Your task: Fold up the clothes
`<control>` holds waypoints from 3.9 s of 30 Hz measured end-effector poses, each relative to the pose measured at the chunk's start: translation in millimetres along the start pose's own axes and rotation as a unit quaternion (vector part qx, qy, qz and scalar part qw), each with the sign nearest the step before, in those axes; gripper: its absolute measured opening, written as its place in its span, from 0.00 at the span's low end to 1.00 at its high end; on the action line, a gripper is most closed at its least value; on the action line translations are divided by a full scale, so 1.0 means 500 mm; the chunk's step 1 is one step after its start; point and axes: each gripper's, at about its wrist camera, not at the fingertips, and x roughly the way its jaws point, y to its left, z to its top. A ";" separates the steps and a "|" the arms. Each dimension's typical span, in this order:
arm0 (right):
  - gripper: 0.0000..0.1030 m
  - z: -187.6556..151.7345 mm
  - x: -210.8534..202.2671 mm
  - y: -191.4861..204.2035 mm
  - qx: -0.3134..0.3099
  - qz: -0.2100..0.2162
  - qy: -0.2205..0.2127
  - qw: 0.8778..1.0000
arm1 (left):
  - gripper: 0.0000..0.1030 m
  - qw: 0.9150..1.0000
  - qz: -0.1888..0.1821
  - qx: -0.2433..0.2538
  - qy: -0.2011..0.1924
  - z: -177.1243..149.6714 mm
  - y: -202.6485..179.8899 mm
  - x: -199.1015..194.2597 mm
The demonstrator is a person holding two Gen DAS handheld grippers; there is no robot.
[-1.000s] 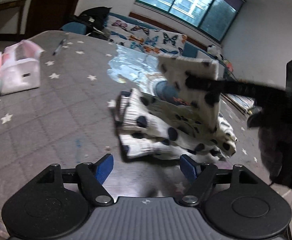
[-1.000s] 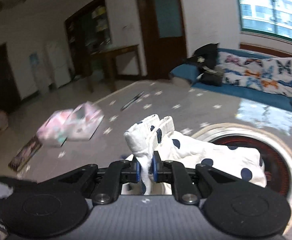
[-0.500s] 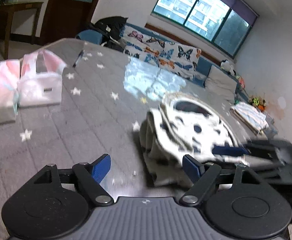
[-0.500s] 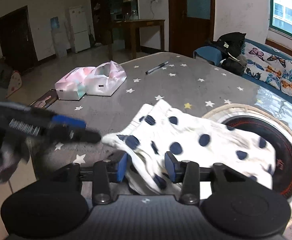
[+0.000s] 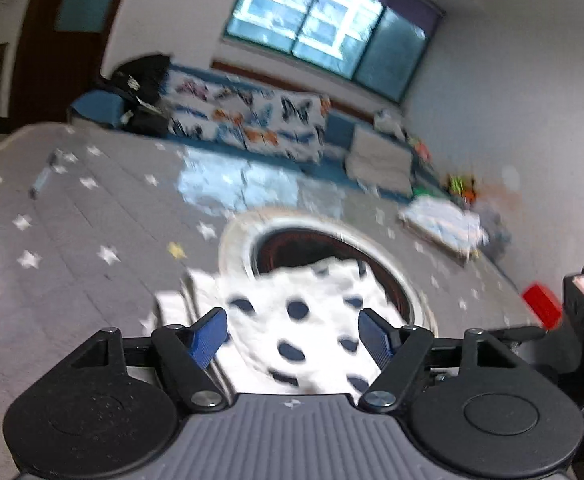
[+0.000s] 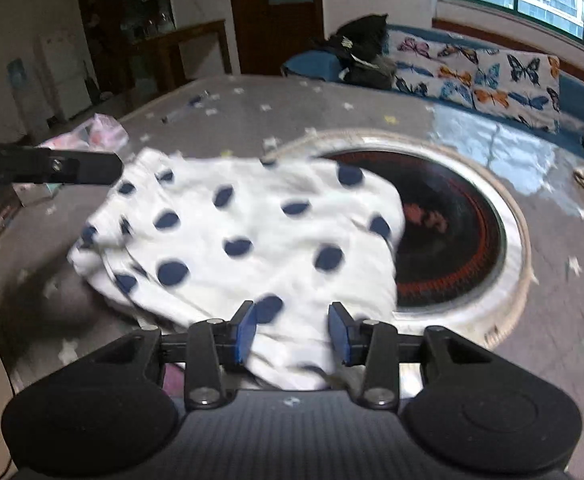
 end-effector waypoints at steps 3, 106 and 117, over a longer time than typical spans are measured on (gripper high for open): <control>0.39 -0.014 -0.001 -0.008 0.001 0.005 0.008 1.000 | 0.72 1.000 0.004 -0.002 0.023 -0.021 0.008 0.021; 1.00 0.032 -0.005 0.053 -0.055 0.030 -0.125 0.990 | 1.00 0.994 0.093 -0.050 -0.011 -0.029 0.080 -0.008; 1.00 0.101 0.057 -0.002 0.022 0.058 -0.098 0.993 | 1.00 0.991 0.107 -0.073 -0.012 -0.024 0.112 -0.005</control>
